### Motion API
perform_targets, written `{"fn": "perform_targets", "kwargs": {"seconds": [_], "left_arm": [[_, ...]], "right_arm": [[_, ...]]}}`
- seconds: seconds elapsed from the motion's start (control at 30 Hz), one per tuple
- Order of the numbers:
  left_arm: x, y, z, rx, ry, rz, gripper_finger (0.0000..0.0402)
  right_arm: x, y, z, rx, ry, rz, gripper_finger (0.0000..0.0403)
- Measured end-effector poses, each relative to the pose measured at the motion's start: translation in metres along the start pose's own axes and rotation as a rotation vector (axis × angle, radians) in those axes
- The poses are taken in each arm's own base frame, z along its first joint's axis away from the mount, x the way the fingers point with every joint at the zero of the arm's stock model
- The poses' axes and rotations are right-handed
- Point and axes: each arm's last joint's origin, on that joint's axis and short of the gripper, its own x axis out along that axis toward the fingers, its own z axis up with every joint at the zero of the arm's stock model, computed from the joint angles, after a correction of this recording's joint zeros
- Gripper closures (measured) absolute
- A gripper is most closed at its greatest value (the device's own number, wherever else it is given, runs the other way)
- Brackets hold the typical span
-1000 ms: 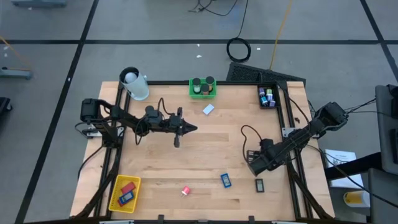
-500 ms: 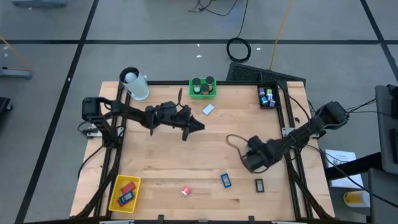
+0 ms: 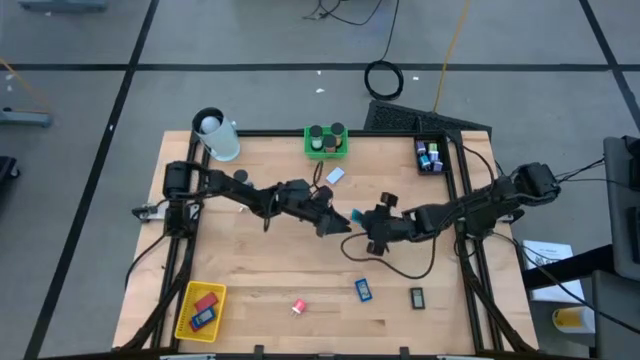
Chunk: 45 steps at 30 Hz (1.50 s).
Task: Pick & Place Office items
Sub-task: Put the light blue timer into the yellow basket
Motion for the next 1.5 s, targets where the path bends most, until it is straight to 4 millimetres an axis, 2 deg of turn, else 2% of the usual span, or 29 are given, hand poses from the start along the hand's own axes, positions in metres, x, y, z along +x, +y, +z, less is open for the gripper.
{"fn": "perform_targets", "kwargs": {"seconds": [0.13,0.3,0.53,0.7,0.83,0.97,1.3,1.5], "left_arm": [[0.003,0.000,0.001,-0.017,-0.068,0.069,0.0118],[-0.001,0.007,-0.002,-0.043,-0.098,0.192,0.0129],[0.004,0.001,0.001,-0.038,-0.119,0.188,0.0132],[0.010,-0.001,0.000,-0.052,-0.089,0.292,0.0133],[0.012,-0.004,0.002,-0.043,-0.128,0.292,0.0135],[0.012,-0.005,0.003,-0.058,-0.135,0.283,0.0174],[0.013,-0.007,-0.002,-0.019,-0.103,0.274,0.0344],[0.007,-0.010,0.008,0.048,-0.080,0.245,0.0345]], "right_arm": [[0.000,0.000,0.003,-0.089,-0.027,-0.011,0.0246],[0.000,0.000,0.003,-0.122,-0.029,-0.020,0.0245],[0.000,0.001,0.006,-0.139,-0.063,-0.013,0.0246],[-0.001,0.003,0.014,-0.156,-0.134,0.000,0.0244],[-0.002,0.003,0.016,-0.171,-0.153,0.001,0.0244],[-0.002,0.005,0.017,-0.183,-0.169,0.005,0.0243],[-0.006,0.009,0.018,-0.209,-0.192,-0.004,0.0230],[-0.011,0.013,0.014,-0.183,-0.197,-0.071,0.0174]]}}
